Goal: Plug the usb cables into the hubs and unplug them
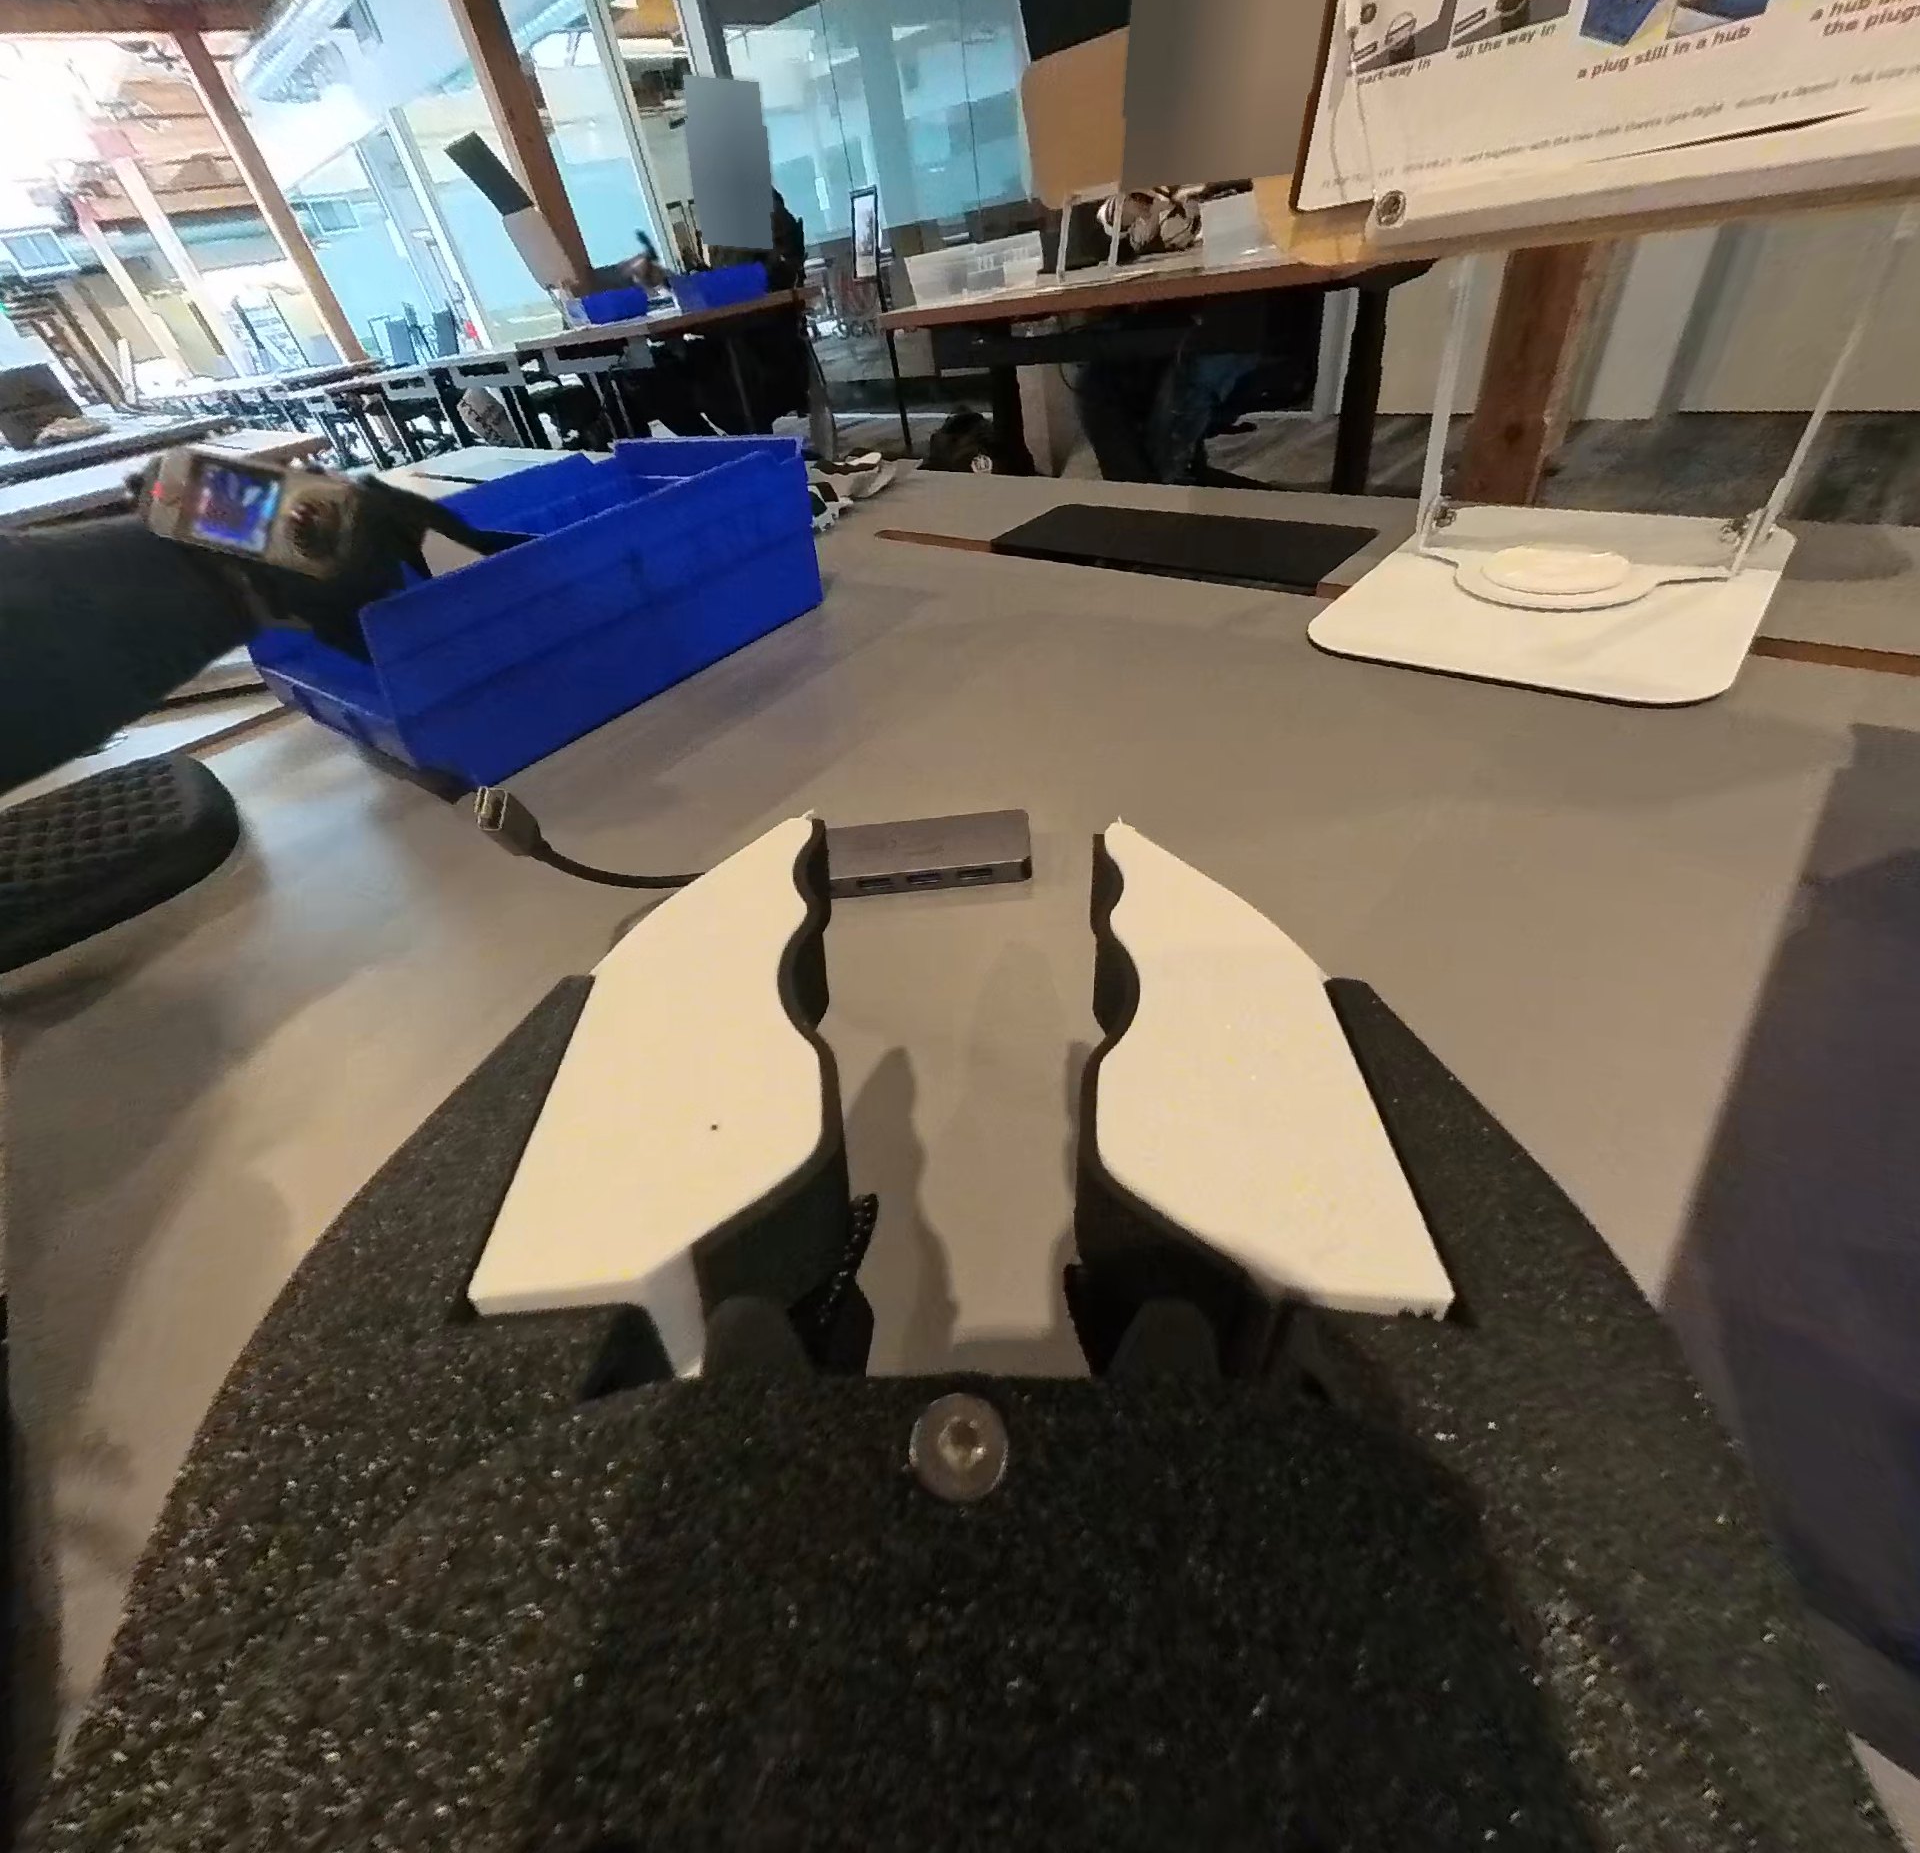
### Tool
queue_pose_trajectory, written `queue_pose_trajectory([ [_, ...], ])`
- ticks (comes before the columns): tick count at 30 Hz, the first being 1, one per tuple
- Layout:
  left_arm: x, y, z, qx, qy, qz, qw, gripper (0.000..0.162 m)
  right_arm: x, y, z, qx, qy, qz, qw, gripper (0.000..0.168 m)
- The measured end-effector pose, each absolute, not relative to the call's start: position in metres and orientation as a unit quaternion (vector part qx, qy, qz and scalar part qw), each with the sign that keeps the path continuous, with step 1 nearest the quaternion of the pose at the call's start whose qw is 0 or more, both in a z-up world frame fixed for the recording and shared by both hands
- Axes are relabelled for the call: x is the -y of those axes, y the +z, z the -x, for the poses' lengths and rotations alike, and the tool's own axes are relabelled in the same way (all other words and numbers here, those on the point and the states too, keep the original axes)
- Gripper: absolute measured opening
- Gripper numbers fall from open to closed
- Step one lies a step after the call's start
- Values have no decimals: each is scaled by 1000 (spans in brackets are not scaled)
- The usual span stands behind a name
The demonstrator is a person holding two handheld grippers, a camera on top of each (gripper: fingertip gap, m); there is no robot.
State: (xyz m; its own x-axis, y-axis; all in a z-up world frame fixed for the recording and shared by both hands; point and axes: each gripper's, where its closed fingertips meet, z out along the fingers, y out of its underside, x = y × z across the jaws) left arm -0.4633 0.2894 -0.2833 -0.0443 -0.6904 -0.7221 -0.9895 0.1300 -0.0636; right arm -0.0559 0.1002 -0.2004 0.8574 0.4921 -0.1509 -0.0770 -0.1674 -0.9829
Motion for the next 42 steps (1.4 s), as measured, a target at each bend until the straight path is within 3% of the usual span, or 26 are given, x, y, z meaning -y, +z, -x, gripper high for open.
queue_pose_trajectory([
  [6, -285, -229, 468, -606, 208, 647, 414, 5, -100, -199, 55, 137, 236, 728, 629, 46],
  [17, -267, -42, 504, -389, 305, 604, 625, 5, -100, -200, 58, 140, 240, 730, 625, 45],
  [22, -256, 3, 468, -376, 214, 602, 671, 5, -100, -200, 58, 140, 241, 730, 625, 45],
  [26, -235, 4, 398, -439, 86, 594, 668, 5, -100, -200, 58, 140, 239, 729, 626, 44],
  [31, -195, -47, 289, -562, -19, 553, 615, 5, -100, -200, 58, 144, 241, 726, 628, 45],
  [38, -183, -109, 192, -602, -20, 501, 621, 5, -96, -194, 72, 188, 253, 701, 640, 45],
  [42, -178, -130, 155, -615, 47, 435, 656, 5, -88, -167, 100, 214, 372, 651, 626, 46],
])
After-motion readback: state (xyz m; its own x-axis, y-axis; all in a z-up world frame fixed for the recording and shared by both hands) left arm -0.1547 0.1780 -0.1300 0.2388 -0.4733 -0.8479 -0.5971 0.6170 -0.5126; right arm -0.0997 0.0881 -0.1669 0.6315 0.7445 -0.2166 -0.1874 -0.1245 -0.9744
